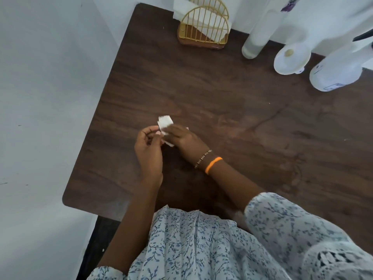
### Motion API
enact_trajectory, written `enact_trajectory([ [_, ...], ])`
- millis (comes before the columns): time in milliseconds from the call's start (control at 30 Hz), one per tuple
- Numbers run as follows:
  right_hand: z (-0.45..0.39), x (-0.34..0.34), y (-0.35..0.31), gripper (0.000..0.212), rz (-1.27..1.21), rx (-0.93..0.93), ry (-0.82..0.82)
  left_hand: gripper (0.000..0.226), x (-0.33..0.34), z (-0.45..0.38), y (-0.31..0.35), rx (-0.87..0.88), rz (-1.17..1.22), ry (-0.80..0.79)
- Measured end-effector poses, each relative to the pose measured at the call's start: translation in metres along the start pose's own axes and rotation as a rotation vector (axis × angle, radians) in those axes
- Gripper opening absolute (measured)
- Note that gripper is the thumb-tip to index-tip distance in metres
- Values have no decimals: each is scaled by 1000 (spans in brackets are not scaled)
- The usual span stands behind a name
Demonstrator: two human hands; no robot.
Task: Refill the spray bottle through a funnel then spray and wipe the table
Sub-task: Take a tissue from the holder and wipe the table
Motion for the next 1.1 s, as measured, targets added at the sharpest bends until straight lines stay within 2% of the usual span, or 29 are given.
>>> enact_trajectory([
  [100,25,-22,39,26,-24,9,18,22,9,8,-1,8,-22,-36],
  [133,30,-37,58,25,24,55,76,21,16,12,-1,10,-35,-69],
  [233,54,-81,110,34,75,366,262,20,43,34,-4,18,-108,-223],
  [333,73,-106,121,45,12,564,393,19,71,59,-11,31,-190,-353],
  [400,92,-121,123,35,-9,638,474,17,91,77,-14,41,-230,-430],
  [467,125,-148,130,25,26,662,628,18,112,96,-18,44,-261,-517],
  [567,188,-183,158,38,124,807,796,18,140,127,-27,41,-324,-635],
  [600,196,-187,163,37,167,810,768,18,148,137,-30,36,-344,-666],
  [667,193,-183,161,30,290,646,606,19,162,156,-37,30,-381,-721],
  [733,198,-184,170,35,380,538,492,20,176,175,-40,49,-406,-778],
  [800,225,-206,206,37,394,679,524,20,188,189,-36,78,-391,-822],
  [900,287,-233,261,29,412,1052,555,23,199,197,-29,114,-367,-843],
  [967,312,-238,270,26,435,1244,592,23,204,195,-30,113,-385,-835],
  [1000,311,-236,263,26,448,1270,606,21,206,193,-32,106,-401,-830],
  [1033,300,-229,253,26,475,1224,598,18,209,192,-34,100,-419,-826],
  [1100,259,-204,222,29,524,962,559,16,213,189,-38,95,-448,-817],
])
Point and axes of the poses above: each hand's wrist, its own z-axis away from the middle knuckle, its own x-axis out of the palm, y = z × x, the point moved 10 cm from there along -z, towards the middle knuckle, and after that the axes turned 7 degrees about y, right-handed, at the moved point
